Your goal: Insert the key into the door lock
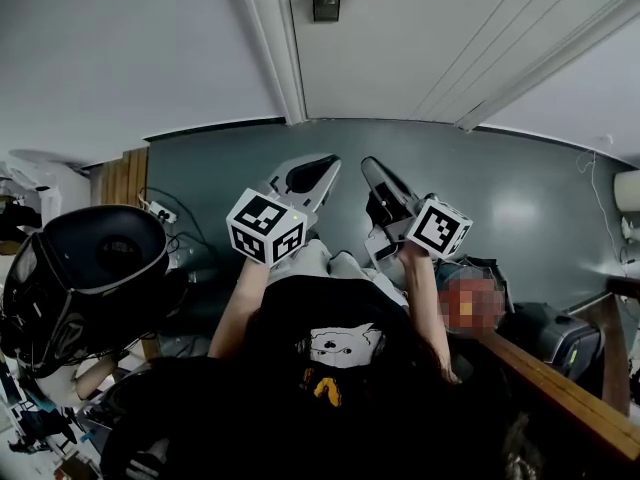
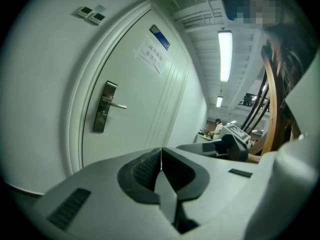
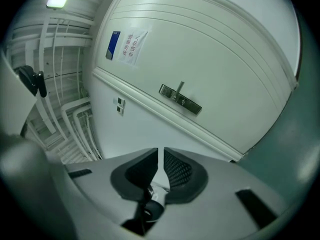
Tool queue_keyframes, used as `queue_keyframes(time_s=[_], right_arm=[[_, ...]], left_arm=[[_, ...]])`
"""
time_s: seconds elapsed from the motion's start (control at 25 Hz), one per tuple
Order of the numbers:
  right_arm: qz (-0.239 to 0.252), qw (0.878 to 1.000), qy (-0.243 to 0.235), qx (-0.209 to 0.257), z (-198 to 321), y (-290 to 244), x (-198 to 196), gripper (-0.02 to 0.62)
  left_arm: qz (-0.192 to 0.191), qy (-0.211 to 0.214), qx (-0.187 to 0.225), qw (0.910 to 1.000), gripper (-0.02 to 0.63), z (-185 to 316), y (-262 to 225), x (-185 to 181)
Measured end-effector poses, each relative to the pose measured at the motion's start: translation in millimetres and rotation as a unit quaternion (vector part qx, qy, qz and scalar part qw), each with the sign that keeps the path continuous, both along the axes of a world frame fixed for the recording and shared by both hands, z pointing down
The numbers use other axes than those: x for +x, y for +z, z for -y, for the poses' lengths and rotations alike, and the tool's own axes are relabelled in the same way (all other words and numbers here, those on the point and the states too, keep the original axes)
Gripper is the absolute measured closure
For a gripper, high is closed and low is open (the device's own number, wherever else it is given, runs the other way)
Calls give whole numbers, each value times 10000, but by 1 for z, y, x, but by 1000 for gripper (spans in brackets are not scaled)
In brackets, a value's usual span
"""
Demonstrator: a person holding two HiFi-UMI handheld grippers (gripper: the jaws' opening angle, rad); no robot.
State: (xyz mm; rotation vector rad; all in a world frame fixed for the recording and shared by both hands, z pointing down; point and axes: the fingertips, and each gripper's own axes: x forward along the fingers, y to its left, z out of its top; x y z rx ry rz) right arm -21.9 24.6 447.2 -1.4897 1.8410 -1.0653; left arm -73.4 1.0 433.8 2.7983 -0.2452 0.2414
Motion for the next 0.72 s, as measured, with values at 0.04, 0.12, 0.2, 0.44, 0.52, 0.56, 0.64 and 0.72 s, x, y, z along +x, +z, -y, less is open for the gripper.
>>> queue_keyframes(time_s=[0.04, 0.12, 0.2, 0.44, 0.52, 0.56, 0.64, 0.72], right_arm=[[-15, 10000, -3, 22, -3, 0, 2, 571], [-39, 10000, -6, 58, -9, 0, 5, 571], [-54, 10000, 6, 75, -14, 0, 7, 571], [-73, 9998, 166, 41, -36, 6, 26, 571], [-23, 9996, 269, -29, -45, 11, 33, 571], [-15, 9995, 319, -43, -49, 13, 37, 571], [-24, 9992, 402, -36, -56, 15, 45, 571], [-27, 9989, 476, -19, -62, 16, 52, 571]], left_arm=[[5, -3, 19, 10000, 597, -3, 0, 1], [13, -8, 62, 10000, 597, -9, -1, 2], [24, -8, 90, 10000, 597, -15, -1, 1], [69, 48, 109, 9999, 597, -33, 5, 3], [82, 77, 101, 9999, 597, -38, 9, 4], [88, 87, 97, 9999, 597, -40, 11, 5], [108, 106, 99, 9998, 597, -44, 15, 4], [136, 126, 110, 9998, 597, -47, 18, 3]])
